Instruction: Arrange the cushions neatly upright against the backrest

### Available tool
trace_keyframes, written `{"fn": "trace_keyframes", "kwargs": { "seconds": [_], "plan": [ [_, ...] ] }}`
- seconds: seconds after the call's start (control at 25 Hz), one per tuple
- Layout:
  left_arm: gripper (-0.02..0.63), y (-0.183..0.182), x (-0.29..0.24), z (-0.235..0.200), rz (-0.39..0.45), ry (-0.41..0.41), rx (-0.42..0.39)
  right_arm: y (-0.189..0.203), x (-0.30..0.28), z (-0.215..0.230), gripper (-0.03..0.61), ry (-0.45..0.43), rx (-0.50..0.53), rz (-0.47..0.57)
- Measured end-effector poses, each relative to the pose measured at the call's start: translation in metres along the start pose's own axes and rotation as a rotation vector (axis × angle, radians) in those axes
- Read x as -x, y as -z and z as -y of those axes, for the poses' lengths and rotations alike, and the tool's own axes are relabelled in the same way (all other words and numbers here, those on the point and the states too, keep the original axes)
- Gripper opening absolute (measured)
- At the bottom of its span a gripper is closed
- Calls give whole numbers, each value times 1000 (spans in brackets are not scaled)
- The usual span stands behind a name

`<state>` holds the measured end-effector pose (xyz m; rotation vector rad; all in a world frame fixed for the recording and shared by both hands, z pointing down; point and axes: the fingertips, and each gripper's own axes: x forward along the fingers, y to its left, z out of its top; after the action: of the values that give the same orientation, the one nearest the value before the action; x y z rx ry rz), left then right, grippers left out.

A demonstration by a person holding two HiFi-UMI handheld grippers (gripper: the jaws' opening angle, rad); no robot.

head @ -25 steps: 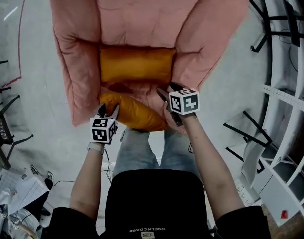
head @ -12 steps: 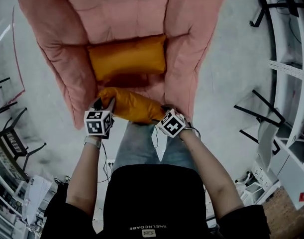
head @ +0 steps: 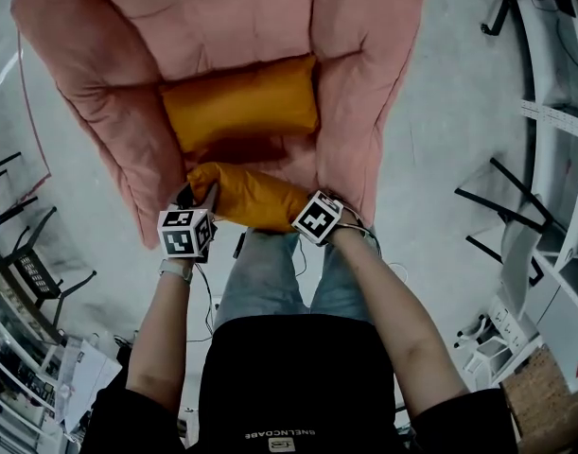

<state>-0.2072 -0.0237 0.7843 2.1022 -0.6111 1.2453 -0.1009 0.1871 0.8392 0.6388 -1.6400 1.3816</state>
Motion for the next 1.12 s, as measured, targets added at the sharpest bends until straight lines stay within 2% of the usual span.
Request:
{"fn": "trace_keyframes", "kwargs": {
  "seconds": [0.04, 0.2, 0.32, 0.64, 0.88, 1.12],
  "plan": [
    [195, 1, 0, 0, 3, -3, 2, -1, -2, 0, 319, -9, -2, -14],
    [186, 2, 4, 1, 4, -16, 33, -4, -4, -5, 191, -31, 0, -15],
    [178, -1, 9, 5, 1, -11, 53, 1, 6, -9, 155, -52, -21, 0],
    [175, -21, 56, 19, 46, 5, 115, -4, 77, -20, 143, -1, 38, 18],
    [175, -75, 103, 31, 201, 14, 147, -32, 155, -8, 144, 93, 136, 39],
    [175, -135, 132, 28, 329, -6, 192, -80, 227, 13, 146, 163, 257, 57]
  ]
}}
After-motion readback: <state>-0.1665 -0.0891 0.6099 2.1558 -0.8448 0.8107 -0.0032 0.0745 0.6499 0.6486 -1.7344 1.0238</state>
